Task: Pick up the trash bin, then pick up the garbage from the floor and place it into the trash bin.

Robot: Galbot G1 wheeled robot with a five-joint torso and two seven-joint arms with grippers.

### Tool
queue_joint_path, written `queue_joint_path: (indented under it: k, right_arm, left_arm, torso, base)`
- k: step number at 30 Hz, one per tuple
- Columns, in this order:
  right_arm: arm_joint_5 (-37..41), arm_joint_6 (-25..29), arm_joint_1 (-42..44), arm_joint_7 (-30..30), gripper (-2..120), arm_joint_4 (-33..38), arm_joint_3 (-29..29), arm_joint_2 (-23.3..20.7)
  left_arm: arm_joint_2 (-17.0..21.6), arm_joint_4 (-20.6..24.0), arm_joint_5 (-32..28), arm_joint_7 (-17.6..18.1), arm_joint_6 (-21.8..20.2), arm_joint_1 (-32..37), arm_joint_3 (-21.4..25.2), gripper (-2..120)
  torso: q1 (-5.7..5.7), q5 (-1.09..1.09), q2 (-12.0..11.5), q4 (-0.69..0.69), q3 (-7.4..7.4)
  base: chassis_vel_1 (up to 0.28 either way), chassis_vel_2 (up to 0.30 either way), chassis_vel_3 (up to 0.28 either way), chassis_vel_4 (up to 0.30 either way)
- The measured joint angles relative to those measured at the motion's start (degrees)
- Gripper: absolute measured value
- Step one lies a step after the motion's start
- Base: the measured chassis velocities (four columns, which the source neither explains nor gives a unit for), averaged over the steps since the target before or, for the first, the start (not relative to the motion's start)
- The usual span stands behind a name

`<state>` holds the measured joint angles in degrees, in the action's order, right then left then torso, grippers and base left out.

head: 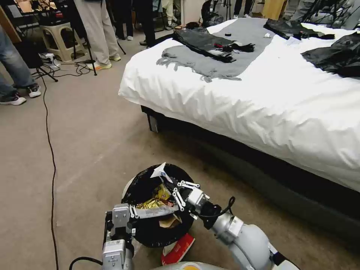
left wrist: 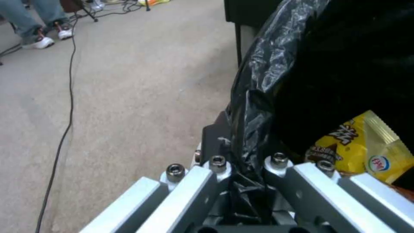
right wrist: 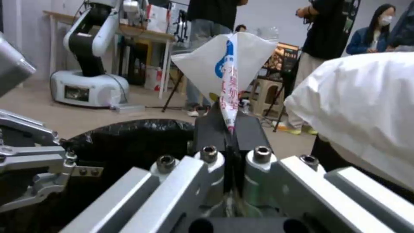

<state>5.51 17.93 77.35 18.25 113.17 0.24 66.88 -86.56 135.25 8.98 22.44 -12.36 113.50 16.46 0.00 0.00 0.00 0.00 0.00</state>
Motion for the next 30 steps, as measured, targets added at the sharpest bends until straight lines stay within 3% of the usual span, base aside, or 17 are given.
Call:
queue_joint_path:
  k: [14, 17, 19, 28, 30]
  right_arm:
    - [-1.5, -0.31, -1.4, -1.55, 0, -5.34, -2.13, 1.65]
    - [-1.8, 0.1, -1.0, -1.89, 12, -5.81, -2.3, 1.7]
    - [-1.85, 0.21, -0.91, -1.93, 14, -5.87, -2.29, 1.7]
    - [-2.34, 1.27, 0.59, -2.19, 50, -5.94, -1.2, 1.04]
    - [-2.36, 1.31, 0.65, -2.2, 52, -5.94, -1.12, 0.99]
  left_arm:
    - [-0.75, -0.74, 1.98, -0.05, 0.45, 0.12, -1.49, 0]
    - [-0.84, -0.69, 1.95, -0.12, 0.45, 0.04, -1.37, 0]
    - [-0.82, -0.66, 1.92, -0.12, 0.45, 0.02, -1.32, 0]
    - [-0.59, -0.48, 1.4, -0.13, 0.27, -0.44, -1.19, 0]
    - [-0.58, -0.48, 1.37, -0.13, 0.26, -0.45, -1.19, 0]
  torso:
    - [0.0, 0.0, 0.0, 0.0, 0.0]
    - [0.0, 0.0, 0.0, 0.0, 0.0]
    - [0.0, 0.0, 0.0, 0.0, 0.0]
    - [0.0, 0.0, 0.0, 0.0, 0.0]
    - [0.0, 0.01, 0.0, 0.0, 0.0]
  base:
    - [0.0, 0.0, 0.0, 0.0]
    - [0.0, 0.0, 0.0, 0.0]
    - [0.0, 0.0, 0.0, 0.0]
    - [0.0, 0.0, 0.0, 0.0]
    - [0.0, 0.0, 0.0, 0.0]
